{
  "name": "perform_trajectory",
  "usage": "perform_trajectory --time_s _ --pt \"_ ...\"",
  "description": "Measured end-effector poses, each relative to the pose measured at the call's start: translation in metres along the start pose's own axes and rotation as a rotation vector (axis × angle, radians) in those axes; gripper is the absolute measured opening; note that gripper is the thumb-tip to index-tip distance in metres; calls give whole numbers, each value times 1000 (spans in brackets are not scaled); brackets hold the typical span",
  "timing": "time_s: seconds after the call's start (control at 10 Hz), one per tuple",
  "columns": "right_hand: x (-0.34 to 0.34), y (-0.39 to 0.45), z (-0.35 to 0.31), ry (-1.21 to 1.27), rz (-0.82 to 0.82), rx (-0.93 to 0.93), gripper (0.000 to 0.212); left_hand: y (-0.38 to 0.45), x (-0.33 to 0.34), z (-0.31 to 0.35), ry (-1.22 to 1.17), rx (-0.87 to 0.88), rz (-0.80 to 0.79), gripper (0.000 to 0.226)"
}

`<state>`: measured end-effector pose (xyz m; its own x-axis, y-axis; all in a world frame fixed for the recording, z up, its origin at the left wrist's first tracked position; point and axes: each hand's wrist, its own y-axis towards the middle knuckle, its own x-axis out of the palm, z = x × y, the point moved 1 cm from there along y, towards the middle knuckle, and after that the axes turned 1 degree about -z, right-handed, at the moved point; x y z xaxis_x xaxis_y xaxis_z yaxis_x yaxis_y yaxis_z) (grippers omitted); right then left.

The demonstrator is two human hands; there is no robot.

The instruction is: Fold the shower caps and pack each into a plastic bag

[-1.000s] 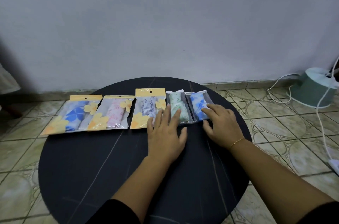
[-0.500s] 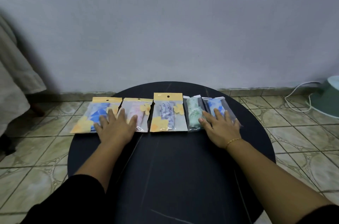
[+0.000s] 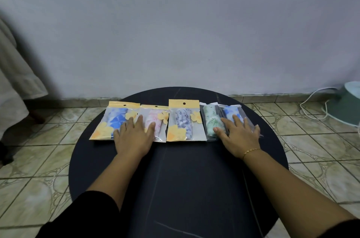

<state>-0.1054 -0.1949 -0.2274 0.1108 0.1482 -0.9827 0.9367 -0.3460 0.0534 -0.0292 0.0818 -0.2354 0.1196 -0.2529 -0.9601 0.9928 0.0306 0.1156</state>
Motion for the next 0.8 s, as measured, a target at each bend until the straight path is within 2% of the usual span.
perform_trajectory --time_s 0.1,0.3,0.7,0.8 --pt "-1 2 -1 10 9 -3 62 4 -6 -7 0 -17 69 65" --pt "4 7 -2 46 -79 7 59 12 -4 -18 -13 -90 -28 67" --pt "0 9 2 38 -98 -36 60 3 -4 -7 -12 -65 -35 69" --pt "-2 7 1 22 -42 -49 63 0 -6 -5 -14 -35 19 68"
